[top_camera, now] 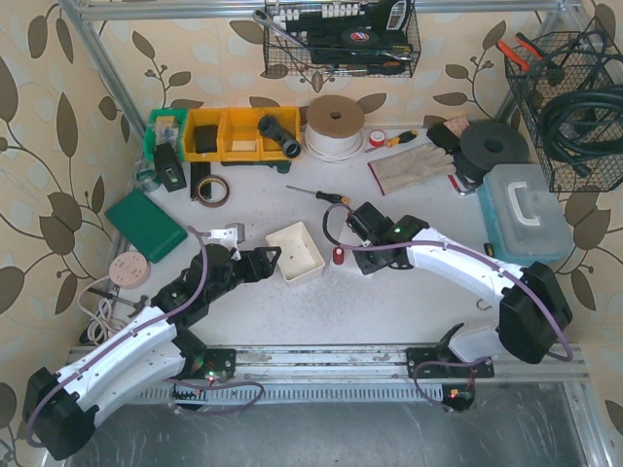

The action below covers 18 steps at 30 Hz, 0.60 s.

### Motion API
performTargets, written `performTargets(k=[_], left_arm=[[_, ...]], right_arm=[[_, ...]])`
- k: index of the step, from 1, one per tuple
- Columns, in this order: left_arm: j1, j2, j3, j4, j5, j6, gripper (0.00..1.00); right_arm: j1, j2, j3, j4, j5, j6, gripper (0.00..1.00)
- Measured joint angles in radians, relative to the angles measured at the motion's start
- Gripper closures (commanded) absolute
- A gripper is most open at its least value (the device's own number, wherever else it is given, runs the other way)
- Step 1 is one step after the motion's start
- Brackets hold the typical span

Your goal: Install the large spring

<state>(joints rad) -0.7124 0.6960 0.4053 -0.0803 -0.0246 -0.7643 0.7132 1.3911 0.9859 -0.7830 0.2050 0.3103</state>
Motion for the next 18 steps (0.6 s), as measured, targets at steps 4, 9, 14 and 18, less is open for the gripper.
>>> performTargets(k=[4, 9, 14, 18], left_arm=[[0.000, 0.000, 0.000, 0.000, -0.001, 0.000, 0.17], [0.000, 0.008, 0.000, 0.000, -0.001, 0.000, 0.17], [0.000, 0.009, 0.000, -0.001, -0.003, 0.000, 0.17], [0.000, 0.009, 0.000, -0.001, -0.003, 0.000, 0.17]], right_arm=[[0.000, 0.015, -0.003, 0.015, -0.003, 0.000, 1.00], [0.000, 0.062, -0.003, 0.036, -0.005, -0.004, 1.00], [0.000, 0.104, -0.003, 0.052, -0.016, -0.016, 1.00], [-0.006, 0.123, -0.002, 0.062, -0.034, -0.026, 1.00]])
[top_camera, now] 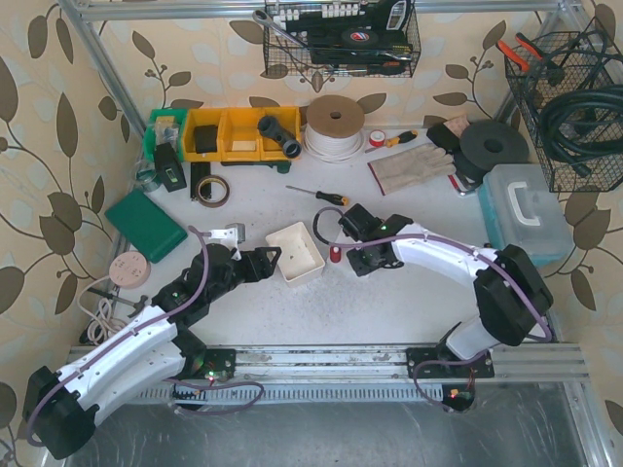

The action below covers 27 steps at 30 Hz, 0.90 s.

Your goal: Install the large spring

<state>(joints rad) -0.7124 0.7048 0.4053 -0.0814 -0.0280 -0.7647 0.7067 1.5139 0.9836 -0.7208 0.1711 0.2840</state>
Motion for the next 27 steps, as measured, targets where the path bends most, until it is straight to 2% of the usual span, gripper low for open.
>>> performTargets(k=[19, 21, 27], left_arm=[[0.000, 0.001, 0.000, -0.003, -0.028, -0.029, 0.17], [0.000, 0.003, 0.000, -0.003, -0.032, -0.032, 0.17], [0.000, 0.009, 0.000, -0.003, -0.049, -0.040, 0.17]], right_arm=[[-0.038, 0.090, 0.045, 0.102, -0.076, -0.051, 1.00], [-0.042, 0.091, 0.045, 0.113, -0.084, -0.058, 0.89], [-0.048, 0.093, 0.045, 0.126, -0.098, -0.072, 0.68]])
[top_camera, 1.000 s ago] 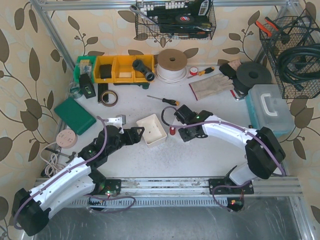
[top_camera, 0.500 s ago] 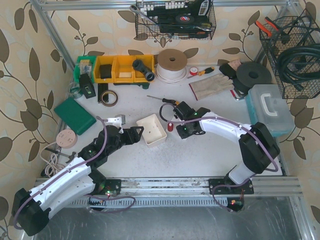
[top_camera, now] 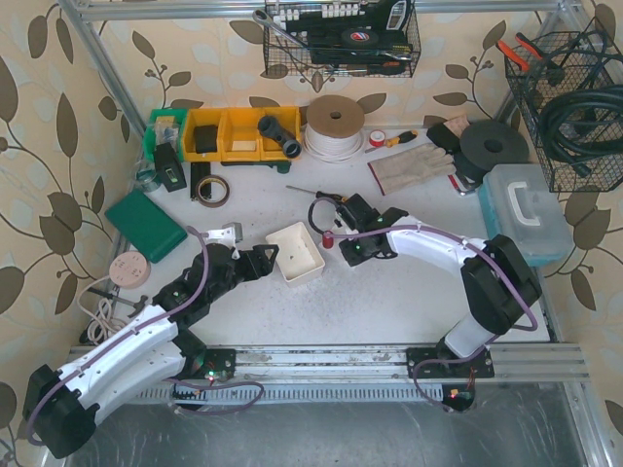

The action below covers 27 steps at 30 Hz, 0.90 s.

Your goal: Install the large spring

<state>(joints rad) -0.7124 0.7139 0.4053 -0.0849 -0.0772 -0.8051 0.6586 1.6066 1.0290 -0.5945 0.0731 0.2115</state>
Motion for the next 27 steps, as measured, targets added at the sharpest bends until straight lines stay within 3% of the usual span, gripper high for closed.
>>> performTargets(k=[6, 7, 8, 27], left_arm=[[0.000, 0.000, 0.000, -0.001, -0.003, -0.006, 0.17], [0.000, 0.000, 0.000, -0.002, -0.003, -0.007, 0.17], [0.000, 0.000, 0.000, -0.003, -0.004, -0.007, 0.17], [0.000, -0.025, 0.000, -0.064, -0.026, -0.019, 0.17]], right_arm=[[-0.010, 0.003, -0.014, -0.002, -0.018, -0.005, 0.47], [-0.012, 0.003, -0.016, -0.008, -0.018, -0.003, 0.37], [-0.015, 0.003, -0.018, -0.015, -0.021, -0.002, 0.33], [-0.055, -0.132, -0.017, -0.084, -0.009, 0.002, 0.25]])
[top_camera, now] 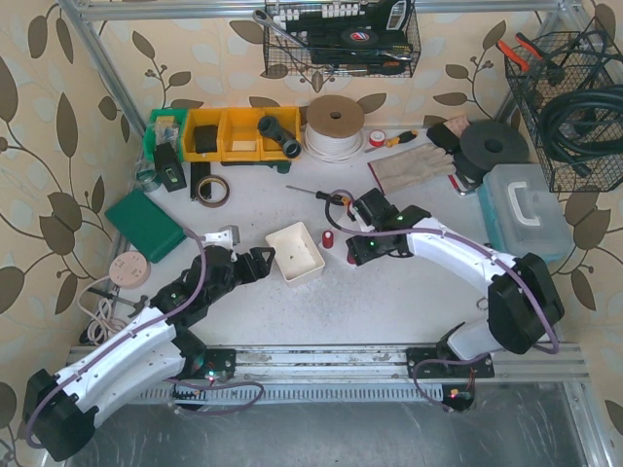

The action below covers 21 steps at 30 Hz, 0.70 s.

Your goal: Install the large spring

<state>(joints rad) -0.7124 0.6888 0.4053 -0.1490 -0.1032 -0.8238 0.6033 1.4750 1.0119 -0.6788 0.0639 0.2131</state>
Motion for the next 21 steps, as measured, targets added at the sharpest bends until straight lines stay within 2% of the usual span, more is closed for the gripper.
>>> performTargets(k=[11, 14, 21], left_arm=[[0.000, -0.005, 0.001, -0.026, -0.001, -0.016, 0.17], [0.000, 0.001, 0.003, -0.031, -0.001, -0.016, 0.17], [0.000, 0.024, 0.012, -0.039, -0.002, -0.018, 0.17]], right_arm=[[-0.016, -0.105, -0.005, 0.003, 0.000, 0.010, 0.23], [-0.017, -0.166, -0.014, 0.018, 0.007, 0.013, 0.15], [-0.023, -0.287, -0.026, 0.064, 0.042, 0.013, 0.14]])
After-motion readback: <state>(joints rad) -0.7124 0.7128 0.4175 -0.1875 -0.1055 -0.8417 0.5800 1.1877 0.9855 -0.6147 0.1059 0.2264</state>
